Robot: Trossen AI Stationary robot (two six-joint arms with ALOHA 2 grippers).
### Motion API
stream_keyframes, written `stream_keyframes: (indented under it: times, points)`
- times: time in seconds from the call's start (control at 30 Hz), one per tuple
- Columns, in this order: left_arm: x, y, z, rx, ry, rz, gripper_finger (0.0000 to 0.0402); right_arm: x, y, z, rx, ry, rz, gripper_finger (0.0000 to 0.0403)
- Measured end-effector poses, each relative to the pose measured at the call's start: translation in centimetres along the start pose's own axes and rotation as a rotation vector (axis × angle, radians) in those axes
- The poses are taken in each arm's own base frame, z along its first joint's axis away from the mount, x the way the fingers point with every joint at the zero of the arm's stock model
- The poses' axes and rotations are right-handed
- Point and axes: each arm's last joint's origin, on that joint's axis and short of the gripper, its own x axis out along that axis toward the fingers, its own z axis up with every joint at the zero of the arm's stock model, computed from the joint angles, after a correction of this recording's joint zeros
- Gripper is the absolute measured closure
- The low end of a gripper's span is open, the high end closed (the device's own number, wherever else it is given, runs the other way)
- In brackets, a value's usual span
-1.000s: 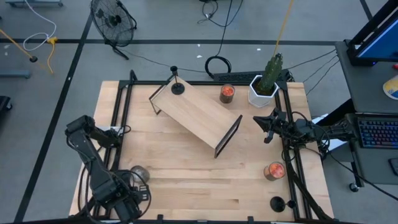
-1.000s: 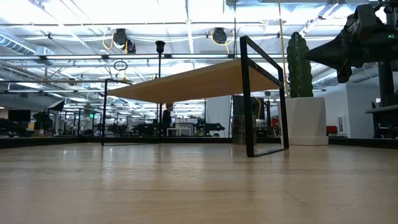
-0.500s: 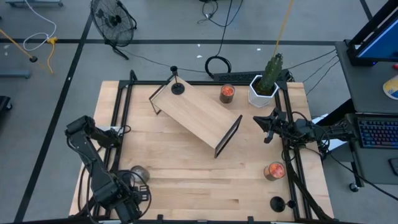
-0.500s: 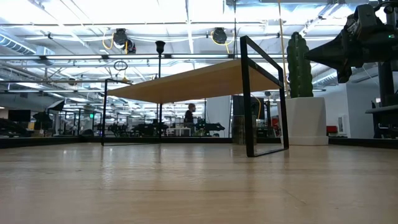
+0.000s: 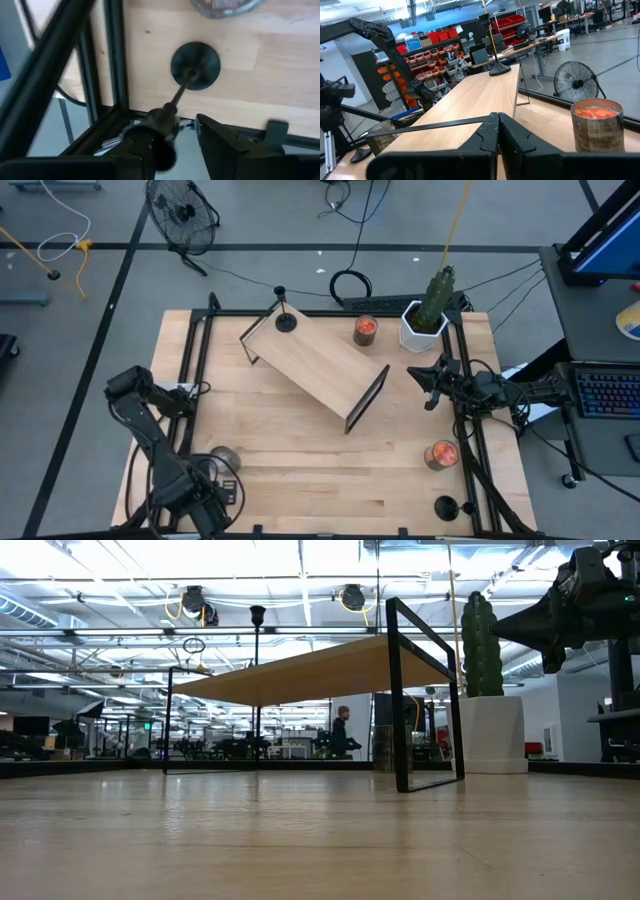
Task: Pick & Place candle stick holders
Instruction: Put the left black candle holder on the shelf
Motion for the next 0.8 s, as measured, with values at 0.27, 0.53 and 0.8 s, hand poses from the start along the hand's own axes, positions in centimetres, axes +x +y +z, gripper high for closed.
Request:
stream_keyframes:
  times: [0.27,0.53,0.8]
  points:
    - [0.8,-0.3,0.0,0.014,0.030,-0.004,0.0318,0.0,0.0,0.0,0.000,0.000,0.000,0.0399]
    - [0.6,-0.6,0.4,0.043,-0.001,-0.068,0.0377,0.0,0.0,0.0,0.000,0.000,0.000,0.0399]
    - [-0.3,-1.3,0.4,0.106,0.038,-0.075,0.0380,0.0,0.0,0.0,0.000,0.000,0.000,0.0399]
